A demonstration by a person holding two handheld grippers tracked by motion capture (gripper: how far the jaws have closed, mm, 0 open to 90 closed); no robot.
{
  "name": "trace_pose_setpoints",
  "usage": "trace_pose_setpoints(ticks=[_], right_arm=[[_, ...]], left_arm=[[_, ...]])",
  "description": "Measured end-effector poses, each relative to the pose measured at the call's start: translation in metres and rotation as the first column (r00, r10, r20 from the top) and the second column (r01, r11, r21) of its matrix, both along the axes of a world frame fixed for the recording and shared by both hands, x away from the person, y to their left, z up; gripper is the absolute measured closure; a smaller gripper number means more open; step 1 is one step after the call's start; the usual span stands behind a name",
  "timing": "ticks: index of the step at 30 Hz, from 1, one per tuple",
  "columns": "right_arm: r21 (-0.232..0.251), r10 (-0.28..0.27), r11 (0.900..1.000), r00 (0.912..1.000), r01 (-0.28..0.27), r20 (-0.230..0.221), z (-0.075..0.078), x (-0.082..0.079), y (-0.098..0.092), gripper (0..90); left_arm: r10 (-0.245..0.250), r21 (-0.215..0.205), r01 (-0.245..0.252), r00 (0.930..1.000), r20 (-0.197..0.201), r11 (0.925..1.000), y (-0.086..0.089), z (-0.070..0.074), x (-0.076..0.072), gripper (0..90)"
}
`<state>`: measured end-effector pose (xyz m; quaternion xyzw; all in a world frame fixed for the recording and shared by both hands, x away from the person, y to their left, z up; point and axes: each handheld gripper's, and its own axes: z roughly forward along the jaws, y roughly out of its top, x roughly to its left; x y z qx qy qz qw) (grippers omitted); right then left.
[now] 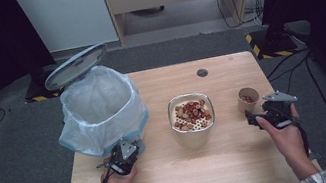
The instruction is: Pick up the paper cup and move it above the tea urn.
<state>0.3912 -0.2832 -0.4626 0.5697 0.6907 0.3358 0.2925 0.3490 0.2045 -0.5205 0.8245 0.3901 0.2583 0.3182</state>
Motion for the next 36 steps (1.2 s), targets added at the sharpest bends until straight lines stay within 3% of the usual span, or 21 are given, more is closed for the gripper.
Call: trace_pose_setpoints(ticks=[6, 15, 25, 32, 36], right_arm=[[0.007, 0.023, 1.000, 0.9990, -0.024, 0.037, 0.004, 0.014, -0.001, 4.4], [0.008, 0.003, 1.000, 0.9994, -0.003, 0.033, -0.015, 0.029, -0.004, 6.4], [0.024, 0.016, 1.000, 0.9997, -0.016, 0.020, -0.037, 0.041, -0.004, 9.1], [0.078, -0.004, 0.997, 0.9992, 0.001, 0.039, -0.048, 0.053, -0.005, 11.9], [0.074, 0.003, 0.997, 0.9992, -0.006, 0.041, -0.053, 0.057, -0.003, 12.7]], left_arm=[[0.000, 0.001, 0.000, 1.0000, 0.000, 1.0000, 0.000, 0.000, 0.000, 89.5], [-0.002, 0.003, 0.002, 1.0000, 0.003, 1.0000, 0.000, 0.000, 0.000, 89.5], [-0.001, 0.001, 0.001, 1.0000, 0.003, 1.0000, 0.000, 0.000, 0.000, 89.5], [0.000, -0.002, 0.000, 1.0000, 0.003, 1.0000, 0.000, 0.000, 0.000, 89.5], [0.000, -0.003, 0.000, 1.0000, 0.003, 1.0000, 0.000, 0.000, 0.000, 89.5]])
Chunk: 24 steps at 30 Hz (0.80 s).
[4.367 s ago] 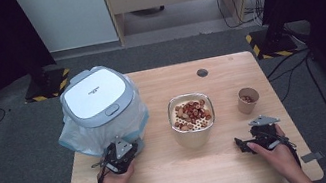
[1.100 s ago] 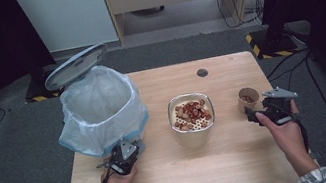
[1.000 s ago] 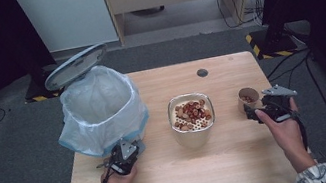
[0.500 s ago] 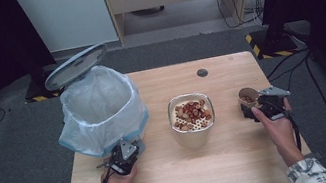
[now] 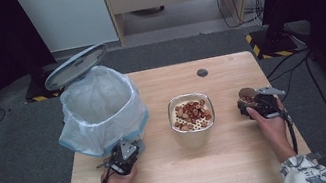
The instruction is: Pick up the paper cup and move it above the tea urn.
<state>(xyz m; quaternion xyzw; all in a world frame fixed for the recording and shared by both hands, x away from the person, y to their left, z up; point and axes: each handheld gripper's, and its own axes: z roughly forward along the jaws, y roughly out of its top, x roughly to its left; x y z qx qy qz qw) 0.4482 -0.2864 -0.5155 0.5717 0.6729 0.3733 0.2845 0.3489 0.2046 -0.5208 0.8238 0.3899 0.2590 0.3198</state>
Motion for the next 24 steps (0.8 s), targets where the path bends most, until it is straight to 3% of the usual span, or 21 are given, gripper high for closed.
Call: trace_pose_setpoints(ticks=[10, 17, 24], right_arm=[[0.009, 0.017, 1.000, 0.9994, -0.017, 0.031, -0.0045, 0.0074, -0.0016, 16.7], [-0.005, 0.041, 0.999, 0.9979, -0.041, 0.050, -0.0067, 0.0078, 0.0018, 25.9], [-0.019, 0.064, 0.998, 0.9952, -0.063, 0.074, 0.0019, 0.0054, -0.0004, 30.2]], left_arm=[[0.001, -0.002, -0.001, 1.0000, 0.000, 1.0000, 0.0000, 0.0000, 0.0000, 89.5], [0.000, 0.000, 0.000, 1.0000, 0.000, 1.0000, 0.0000, 0.0000, -0.0001, 89.5], [0.002, -0.004, -0.002, 1.0000, -0.001, 1.0000, 0.0001, -0.0001, 0.0000, 89.5]])
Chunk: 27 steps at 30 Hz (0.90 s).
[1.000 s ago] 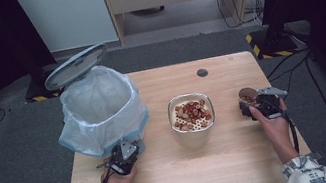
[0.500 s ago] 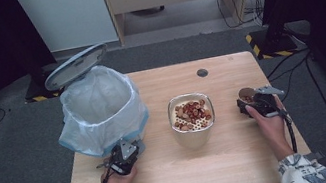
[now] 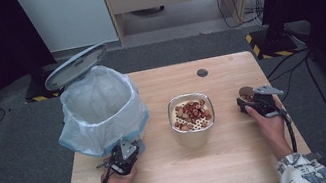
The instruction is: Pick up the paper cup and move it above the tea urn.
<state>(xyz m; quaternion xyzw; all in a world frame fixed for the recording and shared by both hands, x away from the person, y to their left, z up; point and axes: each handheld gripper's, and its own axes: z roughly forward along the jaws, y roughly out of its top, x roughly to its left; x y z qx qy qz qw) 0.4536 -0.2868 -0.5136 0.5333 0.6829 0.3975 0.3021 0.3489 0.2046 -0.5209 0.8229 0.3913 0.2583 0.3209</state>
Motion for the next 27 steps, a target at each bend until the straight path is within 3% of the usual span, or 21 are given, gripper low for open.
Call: trace_pose_setpoints(ticks=[12, 27], right_arm=[[-0.071, 0.105, 0.992, 0.9932, -0.102, 0.049, 0.050, -0.006, 0.002, 32.0], [-0.173, 0.189, 0.969, 0.9794, -0.175, 0.071, 0.099, 0.007, 0.009, 33.2]], left_arm=[[0.000, 0.002, 0.000, 1.0000, 0.000, 1.0000, 0.000, 0.000, 0.000, 89.5], [-0.002, 0.007, 0.002, 1.0000, 0.000, 1.0000, 0.000, 0.000, 0.000, 89.5]])
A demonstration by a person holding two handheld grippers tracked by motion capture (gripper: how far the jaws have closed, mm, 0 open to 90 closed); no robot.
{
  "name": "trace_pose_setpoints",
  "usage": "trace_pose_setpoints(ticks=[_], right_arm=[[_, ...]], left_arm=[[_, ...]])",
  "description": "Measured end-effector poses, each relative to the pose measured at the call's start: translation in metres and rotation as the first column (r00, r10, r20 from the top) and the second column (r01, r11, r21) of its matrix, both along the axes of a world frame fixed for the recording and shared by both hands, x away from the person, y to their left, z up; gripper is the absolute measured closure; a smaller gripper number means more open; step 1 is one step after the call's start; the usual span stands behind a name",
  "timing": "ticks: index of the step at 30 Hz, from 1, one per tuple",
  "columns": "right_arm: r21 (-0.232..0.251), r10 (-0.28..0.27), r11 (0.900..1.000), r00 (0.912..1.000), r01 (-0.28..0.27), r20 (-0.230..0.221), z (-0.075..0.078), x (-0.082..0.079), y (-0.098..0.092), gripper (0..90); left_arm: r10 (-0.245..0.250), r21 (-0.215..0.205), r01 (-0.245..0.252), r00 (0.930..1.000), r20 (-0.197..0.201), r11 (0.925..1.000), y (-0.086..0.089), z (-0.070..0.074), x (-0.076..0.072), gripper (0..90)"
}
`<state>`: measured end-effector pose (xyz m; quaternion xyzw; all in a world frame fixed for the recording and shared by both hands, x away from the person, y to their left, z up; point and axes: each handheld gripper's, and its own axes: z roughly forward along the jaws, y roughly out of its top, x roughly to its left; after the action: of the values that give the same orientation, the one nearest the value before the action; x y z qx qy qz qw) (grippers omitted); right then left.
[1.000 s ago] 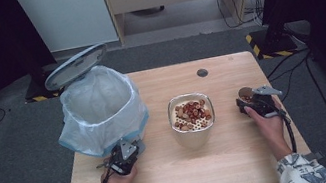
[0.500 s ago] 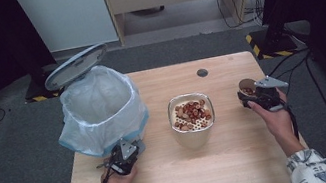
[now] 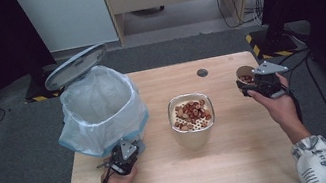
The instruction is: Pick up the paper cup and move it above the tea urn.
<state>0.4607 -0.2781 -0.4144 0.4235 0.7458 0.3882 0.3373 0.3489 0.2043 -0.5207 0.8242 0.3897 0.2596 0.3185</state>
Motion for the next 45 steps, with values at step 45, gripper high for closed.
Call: trace_pose_setpoints(ticks=[45], right_arm=[[-0.069, 0.175, 0.983, 0.9776, -0.168, 0.116, 0.087, 0.032, 0.019, 33.8]], left_arm=[[0.003, -0.008, -0.003, 1.0000, -0.002, 1.0000, 0.000, 0.000, 0.000, 89.5]])
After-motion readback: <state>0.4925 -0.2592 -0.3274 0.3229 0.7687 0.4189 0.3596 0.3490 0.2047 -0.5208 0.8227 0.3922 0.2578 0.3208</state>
